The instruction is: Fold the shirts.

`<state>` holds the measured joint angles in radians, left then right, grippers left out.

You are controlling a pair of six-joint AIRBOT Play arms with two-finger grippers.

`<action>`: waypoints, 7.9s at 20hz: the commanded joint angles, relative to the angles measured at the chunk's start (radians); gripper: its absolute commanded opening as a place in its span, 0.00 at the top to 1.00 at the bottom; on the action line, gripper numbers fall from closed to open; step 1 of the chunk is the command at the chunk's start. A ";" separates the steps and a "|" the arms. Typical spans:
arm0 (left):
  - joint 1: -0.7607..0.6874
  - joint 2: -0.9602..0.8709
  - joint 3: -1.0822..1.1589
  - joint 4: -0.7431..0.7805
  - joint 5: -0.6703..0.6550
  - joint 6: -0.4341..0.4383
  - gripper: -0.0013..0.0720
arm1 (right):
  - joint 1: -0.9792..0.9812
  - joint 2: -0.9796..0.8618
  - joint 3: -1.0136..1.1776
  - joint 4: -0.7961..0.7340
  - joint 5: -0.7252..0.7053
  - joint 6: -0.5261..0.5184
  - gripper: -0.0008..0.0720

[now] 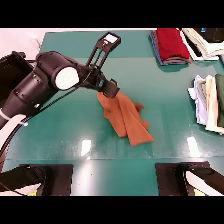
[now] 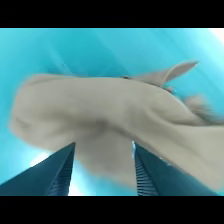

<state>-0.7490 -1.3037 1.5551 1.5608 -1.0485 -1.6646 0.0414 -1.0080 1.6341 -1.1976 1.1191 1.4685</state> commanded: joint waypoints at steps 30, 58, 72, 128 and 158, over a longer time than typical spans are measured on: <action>0.270 -0.227 -0.306 -0.697 0.395 0.201 0.95 | -0.005 0.037 -0.251 -0.062 0.293 0.000 0.96; 0.259 0.254 0.202 -0.486 0.196 0.299 0.95 | 0.069 0.178 -0.124 -0.051 0.282 -0.070 0.97; 0.161 0.009 0.122 -0.381 -0.166 0.243 0.23 | 0.063 0.016 -0.080 -0.023 0.219 0.021 0.59; 0.598 -0.008 -0.147 -0.494 0.008 0.225 0.95 | 0.287 -0.654 -0.089 0.160 -0.069 -0.124 0.97; 0.598 -0.325 0.422 -0.370 -0.253 0.234 0.95 | 0.283 -0.506 0.042 -0.112 -0.008 0.035 0.96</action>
<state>-0.1505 -1.4761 1.9762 1.1767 -1.2354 -1.4006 0.3359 -1.4029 1.7123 -1.3228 1.1259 1.5005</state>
